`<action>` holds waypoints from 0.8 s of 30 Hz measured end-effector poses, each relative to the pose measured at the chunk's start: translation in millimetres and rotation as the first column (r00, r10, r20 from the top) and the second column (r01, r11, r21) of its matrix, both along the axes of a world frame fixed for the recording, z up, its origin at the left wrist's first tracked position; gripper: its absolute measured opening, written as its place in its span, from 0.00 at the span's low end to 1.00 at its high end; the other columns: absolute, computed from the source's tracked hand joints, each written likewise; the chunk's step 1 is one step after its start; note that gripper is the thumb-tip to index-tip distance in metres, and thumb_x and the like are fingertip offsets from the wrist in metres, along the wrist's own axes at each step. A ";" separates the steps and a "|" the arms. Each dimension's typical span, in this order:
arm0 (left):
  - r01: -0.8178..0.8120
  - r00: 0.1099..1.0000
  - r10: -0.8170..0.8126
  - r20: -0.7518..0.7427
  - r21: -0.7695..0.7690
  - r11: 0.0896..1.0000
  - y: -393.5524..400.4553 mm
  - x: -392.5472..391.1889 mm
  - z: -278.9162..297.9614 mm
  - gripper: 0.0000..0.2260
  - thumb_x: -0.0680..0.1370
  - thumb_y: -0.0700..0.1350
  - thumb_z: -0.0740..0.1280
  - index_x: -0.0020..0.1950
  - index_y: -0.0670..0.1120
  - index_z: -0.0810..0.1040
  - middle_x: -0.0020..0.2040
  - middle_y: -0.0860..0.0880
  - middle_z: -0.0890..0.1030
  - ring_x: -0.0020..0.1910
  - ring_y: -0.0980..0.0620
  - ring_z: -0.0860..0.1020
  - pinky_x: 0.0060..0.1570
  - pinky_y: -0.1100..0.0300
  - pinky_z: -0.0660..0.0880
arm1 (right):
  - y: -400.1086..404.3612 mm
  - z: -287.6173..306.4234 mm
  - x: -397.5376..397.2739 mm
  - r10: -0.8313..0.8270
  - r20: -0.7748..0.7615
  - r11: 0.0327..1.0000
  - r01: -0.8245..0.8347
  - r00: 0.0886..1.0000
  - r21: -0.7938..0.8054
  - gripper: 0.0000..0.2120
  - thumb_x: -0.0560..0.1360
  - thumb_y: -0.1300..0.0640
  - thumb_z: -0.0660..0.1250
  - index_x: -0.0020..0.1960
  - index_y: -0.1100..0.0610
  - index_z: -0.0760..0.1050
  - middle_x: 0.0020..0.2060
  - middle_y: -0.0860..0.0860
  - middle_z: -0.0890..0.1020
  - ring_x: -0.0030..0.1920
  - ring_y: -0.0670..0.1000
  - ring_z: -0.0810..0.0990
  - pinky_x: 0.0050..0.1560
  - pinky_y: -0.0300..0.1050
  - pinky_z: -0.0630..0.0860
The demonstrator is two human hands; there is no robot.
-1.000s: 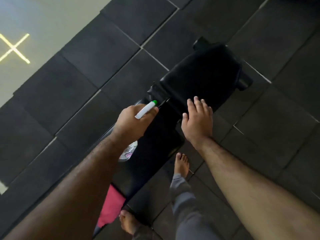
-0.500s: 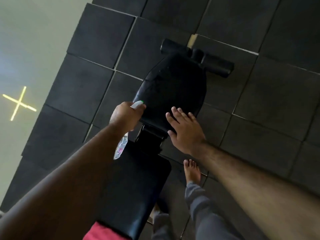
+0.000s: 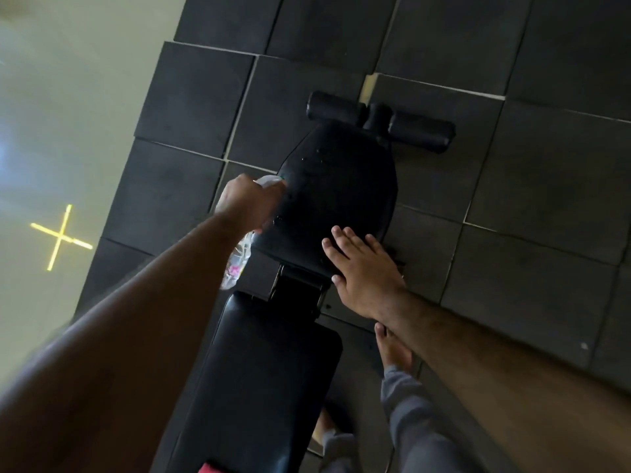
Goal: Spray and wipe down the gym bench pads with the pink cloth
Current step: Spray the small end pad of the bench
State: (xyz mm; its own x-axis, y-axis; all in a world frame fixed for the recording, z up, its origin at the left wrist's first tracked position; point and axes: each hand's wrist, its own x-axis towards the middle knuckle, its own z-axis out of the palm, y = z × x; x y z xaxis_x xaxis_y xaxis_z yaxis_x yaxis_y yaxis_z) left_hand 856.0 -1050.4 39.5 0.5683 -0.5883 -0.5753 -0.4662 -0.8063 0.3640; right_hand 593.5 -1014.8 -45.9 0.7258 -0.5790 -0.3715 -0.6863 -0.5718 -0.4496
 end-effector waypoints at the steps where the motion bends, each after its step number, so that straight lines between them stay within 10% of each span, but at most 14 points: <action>1: 0.028 0.999 -0.028 0.018 0.001 1.000 -7.2 0.2 2.8 0.20 0.70 0.67 0.66 0.38 0.53 0.87 0.31 0.45 0.86 0.26 0.45 0.85 0.35 0.50 0.87 | -0.4 0.2 -0.6 -0.007 0.010 1.000 0.007 1.000 0.009 0.34 0.86 0.47 0.58 0.88 0.48 0.47 0.88 0.49 0.44 0.87 0.50 0.43 0.86 0.56 0.43; 7: 0.162 0.987 -0.162 0.007 -0.036 0.986 -55.3 -7.1 15.3 0.13 0.75 0.66 0.66 0.34 0.66 0.83 0.35 0.44 0.87 0.26 0.44 0.86 0.36 0.59 0.80 | -4.3 0.1 -9.5 0.002 0.103 1.000 -0.005 0.995 0.021 0.32 0.86 0.48 0.60 0.87 0.50 0.55 0.88 0.50 0.50 0.88 0.51 0.47 0.87 0.54 0.44; 15: 0.264 0.963 -0.263 0.058 -0.001 0.965 -107.5 -41.6 -1.7 0.21 0.84 0.61 0.67 0.50 0.43 0.85 0.43 0.41 0.88 0.40 0.39 0.89 0.44 0.50 0.86 | -7.3 -7.9 -22.3 0.046 0.126 0.999 -0.049 0.991 0.017 0.34 0.85 0.54 0.62 0.88 0.54 0.52 0.88 0.50 0.48 0.88 0.51 0.44 0.86 0.50 0.40; 20: 0.392 0.920 -0.392 -0.018 0.001 0.920 -112.2 -76.8 1.4 0.14 0.83 0.60 0.64 0.46 0.56 0.84 0.37 0.48 0.86 0.24 0.46 0.85 0.29 0.62 0.77 | -7.2 -7.0 -29.5 0.069 0.132 0.998 -0.070 0.989 0.004 0.34 0.85 0.53 0.62 0.88 0.55 0.52 0.88 0.51 0.47 0.88 0.52 0.44 0.86 0.50 0.41; 24: 0.494 0.868 -0.495 0.035 0.037 0.869 -109.7 -103.2 1.4 0.13 0.82 0.60 0.64 0.41 0.59 0.82 0.35 0.50 0.85 0.24 0.46 0.85 0.38 0.58 0.82 | 0.6 -7.1 -44.1 0.075 0.141 0.997 -0.080 0.987 0.025 0.35 0.85 0.48 0.62 0.88 0.54 0.54 0.88 0.51 0.49 0.88 0.52 0.43 0.87 0.52 0.44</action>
